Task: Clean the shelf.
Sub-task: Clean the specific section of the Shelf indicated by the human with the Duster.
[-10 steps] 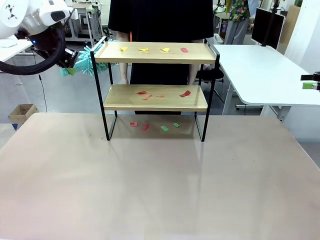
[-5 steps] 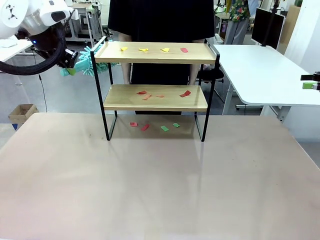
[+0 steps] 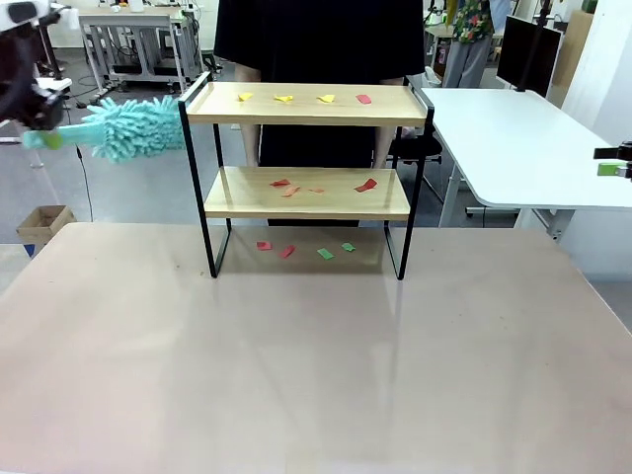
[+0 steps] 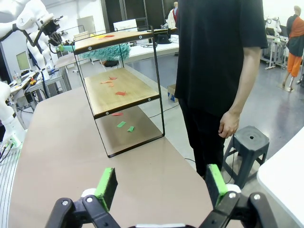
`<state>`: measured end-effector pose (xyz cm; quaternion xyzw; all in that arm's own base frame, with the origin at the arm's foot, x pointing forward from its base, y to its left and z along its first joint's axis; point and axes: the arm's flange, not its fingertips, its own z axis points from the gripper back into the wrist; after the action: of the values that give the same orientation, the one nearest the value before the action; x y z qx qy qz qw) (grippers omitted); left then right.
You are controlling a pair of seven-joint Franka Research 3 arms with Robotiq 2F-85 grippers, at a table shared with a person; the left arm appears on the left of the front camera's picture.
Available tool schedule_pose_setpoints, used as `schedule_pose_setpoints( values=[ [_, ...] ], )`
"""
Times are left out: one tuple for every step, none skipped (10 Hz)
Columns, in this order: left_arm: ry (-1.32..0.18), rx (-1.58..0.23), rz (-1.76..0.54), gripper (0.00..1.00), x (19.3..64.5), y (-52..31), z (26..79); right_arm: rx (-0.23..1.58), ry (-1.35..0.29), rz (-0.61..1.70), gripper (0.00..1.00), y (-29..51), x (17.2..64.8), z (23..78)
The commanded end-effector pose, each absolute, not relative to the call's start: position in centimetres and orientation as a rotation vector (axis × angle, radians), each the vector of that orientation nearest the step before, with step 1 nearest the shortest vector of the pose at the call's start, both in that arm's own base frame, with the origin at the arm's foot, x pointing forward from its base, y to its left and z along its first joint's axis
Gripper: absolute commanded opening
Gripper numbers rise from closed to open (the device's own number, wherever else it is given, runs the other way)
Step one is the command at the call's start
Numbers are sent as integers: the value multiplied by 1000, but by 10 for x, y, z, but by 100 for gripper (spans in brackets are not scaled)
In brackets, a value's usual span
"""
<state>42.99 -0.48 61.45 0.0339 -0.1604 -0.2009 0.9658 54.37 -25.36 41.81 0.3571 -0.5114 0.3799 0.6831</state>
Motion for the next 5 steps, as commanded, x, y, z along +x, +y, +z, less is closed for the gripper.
schedule_pose_setpoints(
  values=[
    [-258, 133, -553, 14, 390, 17, 622, 800, -1145, 858, 100, -252, 543, 421],
    [-235, 150, -603, 14, 367, 32, 624, 800, -1145, 858, 100, -252, 543, 421],
    [-190, 155, -668, 14, 345, 45, 622, 800, -1145, 858, 100, -252, 543, 421],
    [-160, 164, -722, 14, 331, 53, 621, 800, -1145, 858, 100, -252, 543, 421],
    [-130, 142, -795, 14, 313, 60, 619, 800, -1145, 858, 100, -252, 543, 421]
  ],
)
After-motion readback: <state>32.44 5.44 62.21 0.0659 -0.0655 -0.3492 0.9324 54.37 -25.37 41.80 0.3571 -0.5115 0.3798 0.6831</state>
